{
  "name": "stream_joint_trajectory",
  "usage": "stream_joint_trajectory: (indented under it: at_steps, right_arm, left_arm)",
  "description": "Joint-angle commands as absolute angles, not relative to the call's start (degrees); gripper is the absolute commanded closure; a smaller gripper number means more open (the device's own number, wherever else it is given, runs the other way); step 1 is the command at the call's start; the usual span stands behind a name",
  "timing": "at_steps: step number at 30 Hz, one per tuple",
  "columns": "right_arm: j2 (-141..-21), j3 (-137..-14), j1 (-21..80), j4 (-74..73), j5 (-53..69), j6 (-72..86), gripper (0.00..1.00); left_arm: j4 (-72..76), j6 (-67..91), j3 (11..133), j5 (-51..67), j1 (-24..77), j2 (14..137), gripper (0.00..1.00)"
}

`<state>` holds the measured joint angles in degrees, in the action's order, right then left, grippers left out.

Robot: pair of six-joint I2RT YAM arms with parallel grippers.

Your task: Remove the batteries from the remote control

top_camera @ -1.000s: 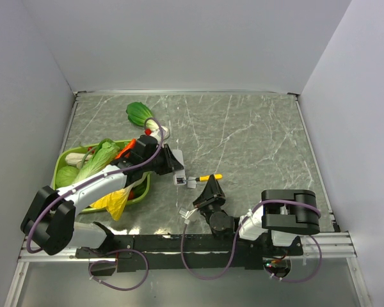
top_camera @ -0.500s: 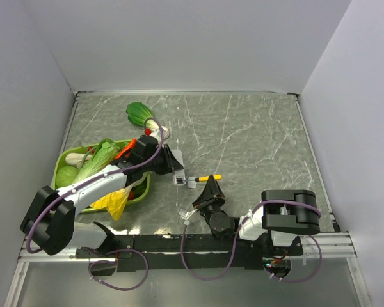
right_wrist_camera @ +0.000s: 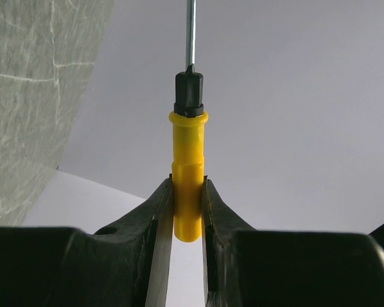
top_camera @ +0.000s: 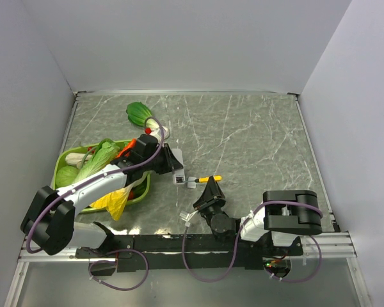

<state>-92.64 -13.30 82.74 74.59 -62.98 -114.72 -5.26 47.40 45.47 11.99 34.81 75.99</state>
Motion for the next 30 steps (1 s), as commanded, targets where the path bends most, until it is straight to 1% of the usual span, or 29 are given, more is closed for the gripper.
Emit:
stream_joint_trajectory:
  at_steps: [1, 15, 30]
  right_arm:
    - [-90.61, -12.83, 83.85, 93.96, -61.61, -133.68, 1.00]
    - [-92.90, -13.71, 83.85, 93.96, -62.84, -131.48, 1.00]
    - [-92.02, -12.66, 82.71, 93.96, -63.37, -132.63, 1.00]
  left_arm:
    - [-2.28, 46.93, 48.52, 11.51, 34.98, 76.11, 0.99]
    - [-0.70, 48.34, 47.37, 14.15, 34.98, 76.47, 0.99]
    - [-2.63, 47.90, 47.81, 12.22, 34.98, 76.11, 0.99]
